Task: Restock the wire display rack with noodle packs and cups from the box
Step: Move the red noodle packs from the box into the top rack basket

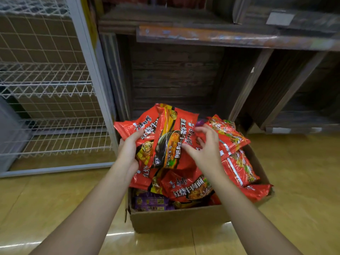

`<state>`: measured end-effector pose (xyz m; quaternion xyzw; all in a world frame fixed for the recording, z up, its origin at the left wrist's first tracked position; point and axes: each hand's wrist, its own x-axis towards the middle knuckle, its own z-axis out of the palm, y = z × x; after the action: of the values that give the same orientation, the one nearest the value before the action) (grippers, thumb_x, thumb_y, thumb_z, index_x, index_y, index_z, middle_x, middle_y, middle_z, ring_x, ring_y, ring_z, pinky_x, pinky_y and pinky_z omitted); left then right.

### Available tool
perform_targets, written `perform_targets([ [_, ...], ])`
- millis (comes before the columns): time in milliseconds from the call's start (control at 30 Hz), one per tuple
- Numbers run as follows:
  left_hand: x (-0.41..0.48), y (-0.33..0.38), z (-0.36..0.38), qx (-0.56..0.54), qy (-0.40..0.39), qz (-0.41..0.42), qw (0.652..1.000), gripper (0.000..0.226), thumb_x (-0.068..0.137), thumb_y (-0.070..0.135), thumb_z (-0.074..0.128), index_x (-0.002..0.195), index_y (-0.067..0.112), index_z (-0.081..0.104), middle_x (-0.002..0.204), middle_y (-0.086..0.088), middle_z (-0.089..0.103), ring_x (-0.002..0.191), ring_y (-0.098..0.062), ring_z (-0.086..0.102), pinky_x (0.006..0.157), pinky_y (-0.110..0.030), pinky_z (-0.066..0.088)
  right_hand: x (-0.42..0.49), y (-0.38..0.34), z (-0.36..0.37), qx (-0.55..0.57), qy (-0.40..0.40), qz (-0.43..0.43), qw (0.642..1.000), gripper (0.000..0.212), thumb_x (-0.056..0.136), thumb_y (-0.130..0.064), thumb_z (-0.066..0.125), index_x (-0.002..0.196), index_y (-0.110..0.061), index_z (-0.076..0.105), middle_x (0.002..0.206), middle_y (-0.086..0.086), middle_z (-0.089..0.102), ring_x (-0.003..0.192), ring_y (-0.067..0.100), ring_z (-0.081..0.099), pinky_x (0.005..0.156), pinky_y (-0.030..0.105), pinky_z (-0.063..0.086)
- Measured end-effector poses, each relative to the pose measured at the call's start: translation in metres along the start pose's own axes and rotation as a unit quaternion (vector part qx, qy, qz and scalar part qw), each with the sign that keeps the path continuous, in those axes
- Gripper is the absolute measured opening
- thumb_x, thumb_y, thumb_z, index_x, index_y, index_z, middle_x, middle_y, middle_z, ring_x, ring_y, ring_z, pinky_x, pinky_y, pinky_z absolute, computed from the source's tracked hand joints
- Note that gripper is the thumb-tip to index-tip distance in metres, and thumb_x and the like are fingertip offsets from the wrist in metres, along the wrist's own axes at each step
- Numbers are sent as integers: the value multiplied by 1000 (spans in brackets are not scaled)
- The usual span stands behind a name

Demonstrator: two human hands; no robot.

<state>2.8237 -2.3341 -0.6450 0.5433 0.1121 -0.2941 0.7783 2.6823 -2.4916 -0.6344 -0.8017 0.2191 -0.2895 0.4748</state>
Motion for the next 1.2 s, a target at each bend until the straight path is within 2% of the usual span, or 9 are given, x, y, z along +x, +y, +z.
perform_targets([
  [100,0,2,2,-25,-21,8,999,69,67,32,84,128,23,55,112,-9,72,95,-34,71,86,-59,53,6,0,-1,65,-55,143,986,75,76,-35,82,139,-28,43,132,-6,52,123,12,52,104,31,46],
  [267,-4,3,5,-4,-37,21,999,69,67,33,84,130,24,54,112,-7,73,95,-31,72,87,-55,54,4,8,-14,191,-125,228,947,70,80,-36,75,142,-31,42,130,4,61,116,23,60,94,43,51],
  [400,-12,7,4,29,12,73,997,65,67,34,85,125,29,55,112,-3,71,96,-27,71,87,-50,55,10,2,-46,180,-210,157,948,47,87,-20,68,129,-37,55,123,-3,67,110,17,66,88,34,54],
  [533,-25,8,9,145,14,142,979,65,73,36,82,127,33,48,111,7,65,100,-19,64,88,-43,50,30,-19,-63,-55,-287,24,956,63,85,-27,73,130,-61,44,135,-6,49,119,11,56,93,30,54],
  [700,-36,4,17,172,-76,109,976,65,57,36,89,114,34,57,109,1,72,97,-23,70,93,-46,53,39,-32,-42,-159,-171,-104,967,89,63,-36,88,138,-45,41,143,-8,40,136,12,33,114,35,33],
  [800,-36,1,19,138,-83,92,983,58,63,35,87,115,33,59,107,0,73,98,-23,70,95,-48,52,31,-32,-28,-30,-111,71,991,104,63,-47,85,148,-41,25,150,-4,34,130,12,41,107,34,38],
  [900,-36,-2,22,164,-38,116,979,43,82,41,72,123,38,57,112,6,70,105,-17,64,100,-47,48,19,-29,-19,80,-170,215,958,52,83,-52,67,127,-39,44,124,-8,61,101,7,62,85,28,50],
  [967,-39,-4,25,178,-27,129,975,39,84,47,68,121,40,55,116,8,67,108,-15,62,102,-46,46,17,-26,-16,97,-171,232,953,31,88,-54,61,112,-43,46,111,-14,64,99,9,64,86,30,51],
  [1200,-58,4,31,205,-109,181,956,102,54,92,54,139,38,39,124,19,56,120,-10,52,104,-37,37,27,-26,-11,136,-109,220,960,40,88,-59,57,119,-43,37,108,-19,55,102,9,56,95,33,44],
])
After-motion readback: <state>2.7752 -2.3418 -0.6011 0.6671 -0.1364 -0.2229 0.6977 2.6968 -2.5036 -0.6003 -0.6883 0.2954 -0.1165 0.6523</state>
